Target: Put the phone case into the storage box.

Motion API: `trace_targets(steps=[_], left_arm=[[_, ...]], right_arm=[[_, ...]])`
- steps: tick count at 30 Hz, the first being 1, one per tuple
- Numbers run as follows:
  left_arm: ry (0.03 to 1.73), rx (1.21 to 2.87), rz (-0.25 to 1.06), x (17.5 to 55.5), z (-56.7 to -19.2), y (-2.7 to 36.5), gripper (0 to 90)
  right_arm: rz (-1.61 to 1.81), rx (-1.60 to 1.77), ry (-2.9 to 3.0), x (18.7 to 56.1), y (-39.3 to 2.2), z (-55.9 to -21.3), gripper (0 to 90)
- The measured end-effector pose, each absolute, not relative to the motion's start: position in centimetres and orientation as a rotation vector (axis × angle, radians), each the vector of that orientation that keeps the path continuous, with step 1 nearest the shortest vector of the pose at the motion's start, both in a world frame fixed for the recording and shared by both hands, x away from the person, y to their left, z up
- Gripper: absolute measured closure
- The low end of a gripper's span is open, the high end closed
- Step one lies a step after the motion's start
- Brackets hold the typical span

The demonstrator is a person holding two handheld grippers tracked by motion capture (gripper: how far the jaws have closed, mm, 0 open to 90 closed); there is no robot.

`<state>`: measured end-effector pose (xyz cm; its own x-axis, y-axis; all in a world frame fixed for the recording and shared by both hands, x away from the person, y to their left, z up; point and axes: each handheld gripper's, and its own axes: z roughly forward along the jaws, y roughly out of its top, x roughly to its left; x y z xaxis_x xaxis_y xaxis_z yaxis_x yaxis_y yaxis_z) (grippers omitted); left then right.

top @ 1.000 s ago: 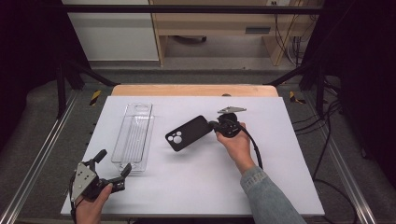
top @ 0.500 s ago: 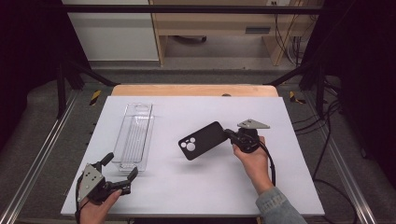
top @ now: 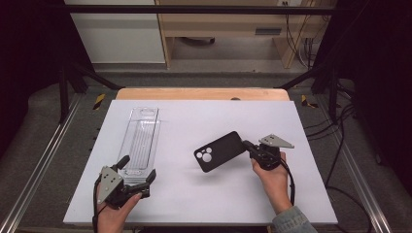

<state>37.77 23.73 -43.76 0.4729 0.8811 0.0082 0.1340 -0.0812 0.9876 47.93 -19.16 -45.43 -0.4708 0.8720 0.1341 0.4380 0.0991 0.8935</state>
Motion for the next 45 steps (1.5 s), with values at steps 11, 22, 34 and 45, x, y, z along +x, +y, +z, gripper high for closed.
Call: trace_targets(steps=[11,22,34,45], left_arm=[[0.882,1.624,0.695,38.8,-42.2,19.5,0.4],[0.818,1.707,0.684,39.4,-41.1,15.9,0.6],[0.886,1.724,0.583,41.3,-41.0,12.6,1.7],[0.872,1.747,0.548,42.4,-40.6,10.7,1.9]], right_arm=[[1.316,1.258,1.921,47.0,-18.4,-45.9,88.7],[1.335,1.272,1.869,46.5,-19.3,-45.3,88.7],[1.41,1.311,1.774,45.8,-21.3,-44.6,88.7],[1.421,1.322,1.736,45.6,-21.7,-44.5,88.7]])
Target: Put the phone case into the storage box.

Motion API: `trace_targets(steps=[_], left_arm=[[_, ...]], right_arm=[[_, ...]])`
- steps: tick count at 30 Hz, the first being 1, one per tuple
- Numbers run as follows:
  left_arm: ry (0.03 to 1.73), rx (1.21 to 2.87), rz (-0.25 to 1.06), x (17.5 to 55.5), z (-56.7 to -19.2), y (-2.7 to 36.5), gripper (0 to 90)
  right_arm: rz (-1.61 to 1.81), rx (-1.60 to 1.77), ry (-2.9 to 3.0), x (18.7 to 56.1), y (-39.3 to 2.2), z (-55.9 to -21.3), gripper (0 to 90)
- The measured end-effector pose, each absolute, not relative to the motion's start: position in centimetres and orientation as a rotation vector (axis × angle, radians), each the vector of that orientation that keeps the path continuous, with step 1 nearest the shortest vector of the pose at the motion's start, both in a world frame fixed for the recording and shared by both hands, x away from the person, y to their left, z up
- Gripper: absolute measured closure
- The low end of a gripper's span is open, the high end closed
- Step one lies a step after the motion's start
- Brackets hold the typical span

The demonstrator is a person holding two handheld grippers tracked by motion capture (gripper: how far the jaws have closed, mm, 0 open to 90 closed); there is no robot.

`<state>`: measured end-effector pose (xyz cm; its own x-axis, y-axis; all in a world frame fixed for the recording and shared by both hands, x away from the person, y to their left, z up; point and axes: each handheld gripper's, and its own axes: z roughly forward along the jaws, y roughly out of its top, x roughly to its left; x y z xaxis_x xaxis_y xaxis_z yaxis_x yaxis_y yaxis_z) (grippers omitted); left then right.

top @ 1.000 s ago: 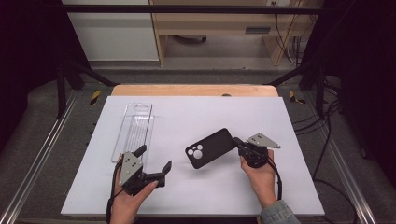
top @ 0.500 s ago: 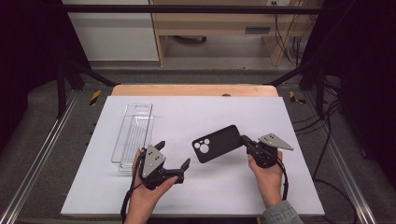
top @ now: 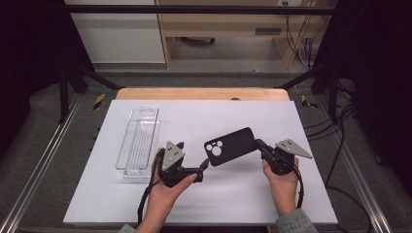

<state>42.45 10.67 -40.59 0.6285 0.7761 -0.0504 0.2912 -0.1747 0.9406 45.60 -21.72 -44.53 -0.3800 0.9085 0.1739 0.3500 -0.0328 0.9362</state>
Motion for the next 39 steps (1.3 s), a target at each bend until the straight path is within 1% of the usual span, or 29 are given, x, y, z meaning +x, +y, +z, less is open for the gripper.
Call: trace_targets(steps=[14,25,30,34,37,39], left_arm=[[0.883,1.767,0.553,42.5,-40.7,10.0,2.5],[0.912,1.782,0.514,42.3,-41.4,9.6,4.6],[0.935,1.776,0.475,42.5,-41.8,9.5,11.3],[0.937,1.777,0.45,42.5,-42.0,9.4,21.2],[0.947,1.772,0.427,42.5,-42.1,9.3,25.1],[0.953,1.768,0.41,42.5,-42.2,9.4,30.4]], right_arm=[[1.435,1.291,1.729,45.2,-20.8,-44.3,88.7],[1.446,1.258,1.729,45.0,-20.0,-44.3,88.7],[1.449,1.252,1.728,44.8,-19.8,-44.3,88.7],[1.452,1.25,1.724,44.8,-19.8,-44.3,88.7],[1.452,1.247,1.724,44.8,-19.8,-44.3,88.7],[1.453,1.245,1.725,44.8,-19.8,-44.2,88.7]])
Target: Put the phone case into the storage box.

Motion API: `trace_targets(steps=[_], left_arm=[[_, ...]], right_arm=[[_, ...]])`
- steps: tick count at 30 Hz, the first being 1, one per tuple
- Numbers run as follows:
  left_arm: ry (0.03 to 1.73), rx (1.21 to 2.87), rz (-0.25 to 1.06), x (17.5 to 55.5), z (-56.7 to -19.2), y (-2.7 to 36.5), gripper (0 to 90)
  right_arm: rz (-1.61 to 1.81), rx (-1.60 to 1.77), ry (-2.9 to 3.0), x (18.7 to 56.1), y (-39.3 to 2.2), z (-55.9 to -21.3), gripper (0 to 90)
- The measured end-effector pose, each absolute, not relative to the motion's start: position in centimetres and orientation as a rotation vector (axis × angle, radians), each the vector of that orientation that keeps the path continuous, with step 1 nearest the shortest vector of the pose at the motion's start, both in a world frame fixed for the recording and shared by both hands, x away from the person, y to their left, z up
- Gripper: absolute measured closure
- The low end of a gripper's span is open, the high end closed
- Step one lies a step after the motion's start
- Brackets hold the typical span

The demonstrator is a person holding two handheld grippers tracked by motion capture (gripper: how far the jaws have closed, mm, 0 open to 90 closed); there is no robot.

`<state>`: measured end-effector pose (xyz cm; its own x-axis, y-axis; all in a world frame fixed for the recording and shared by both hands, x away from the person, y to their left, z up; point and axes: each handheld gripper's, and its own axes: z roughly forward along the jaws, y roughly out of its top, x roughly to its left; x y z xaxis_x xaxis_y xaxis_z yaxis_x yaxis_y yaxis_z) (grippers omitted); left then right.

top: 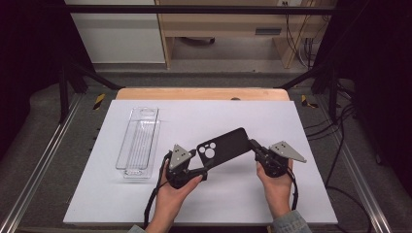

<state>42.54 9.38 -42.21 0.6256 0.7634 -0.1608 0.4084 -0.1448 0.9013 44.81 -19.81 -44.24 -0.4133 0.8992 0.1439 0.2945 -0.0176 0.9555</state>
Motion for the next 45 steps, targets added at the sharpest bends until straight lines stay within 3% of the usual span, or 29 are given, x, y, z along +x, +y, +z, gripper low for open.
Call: trace_targets(steps=[13,23,29,45], left_arm=[[0.985,1.711,0.318,42.73,-42.47,9.83,60.4],[0.995,1.653,0.283,42.6,-42.35,9.98,75.3],[0.987,1.603,0.256,42.52,-42.12,10.0,81.4],[0.968,1.59,0.268,42.44,-41.74,10.16,82.0]], right_arm=[[1.46,1.244,1.724,44.85,-19.81,-44.34,88.7],[1.462,1.25,1.741,45.01,-19.72,-44.61,88.8],[1.468,1.259,1.742,45.09,-19.82,-44.71,89.0],[1.496,1.275,1.753,45.32,-19.83,-45.0,89.0]])
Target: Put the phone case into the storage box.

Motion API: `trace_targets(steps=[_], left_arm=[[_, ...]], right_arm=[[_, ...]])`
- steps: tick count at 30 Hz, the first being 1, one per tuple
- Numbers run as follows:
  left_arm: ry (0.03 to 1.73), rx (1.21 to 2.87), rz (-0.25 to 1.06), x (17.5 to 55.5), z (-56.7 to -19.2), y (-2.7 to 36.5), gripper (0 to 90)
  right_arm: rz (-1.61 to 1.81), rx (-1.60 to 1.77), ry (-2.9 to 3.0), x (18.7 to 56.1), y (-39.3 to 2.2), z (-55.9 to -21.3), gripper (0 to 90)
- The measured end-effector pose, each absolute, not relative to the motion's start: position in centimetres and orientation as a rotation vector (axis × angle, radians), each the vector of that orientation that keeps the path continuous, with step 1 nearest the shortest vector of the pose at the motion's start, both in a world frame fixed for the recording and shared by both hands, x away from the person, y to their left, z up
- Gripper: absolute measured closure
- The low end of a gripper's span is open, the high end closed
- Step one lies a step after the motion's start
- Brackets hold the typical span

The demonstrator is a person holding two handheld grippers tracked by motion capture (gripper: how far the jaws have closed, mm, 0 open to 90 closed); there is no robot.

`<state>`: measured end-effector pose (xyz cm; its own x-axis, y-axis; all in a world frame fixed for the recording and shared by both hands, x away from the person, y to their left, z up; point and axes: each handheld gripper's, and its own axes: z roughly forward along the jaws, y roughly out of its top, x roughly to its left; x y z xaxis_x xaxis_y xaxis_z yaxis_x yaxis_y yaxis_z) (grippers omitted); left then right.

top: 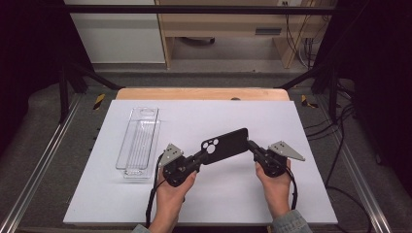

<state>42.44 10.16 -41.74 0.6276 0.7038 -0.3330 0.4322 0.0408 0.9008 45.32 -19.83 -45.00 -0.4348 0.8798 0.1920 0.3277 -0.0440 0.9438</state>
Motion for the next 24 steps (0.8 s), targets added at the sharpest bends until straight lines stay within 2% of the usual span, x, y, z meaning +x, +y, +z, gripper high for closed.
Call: trace_targets(steps=[18,24], left_arm=[[0.961,1.609,0.307,42.7,-41.1,10.8,82.2],[0.961,1.616,0.349,43.4,-40.0,11.8,82.4]], right_arm=[[1.565,1.284,1.808,45.8,-19.7,-45.8,87.4],[1.617,1.272,1.832,46.0,-19.4,-46.1,78.5]])
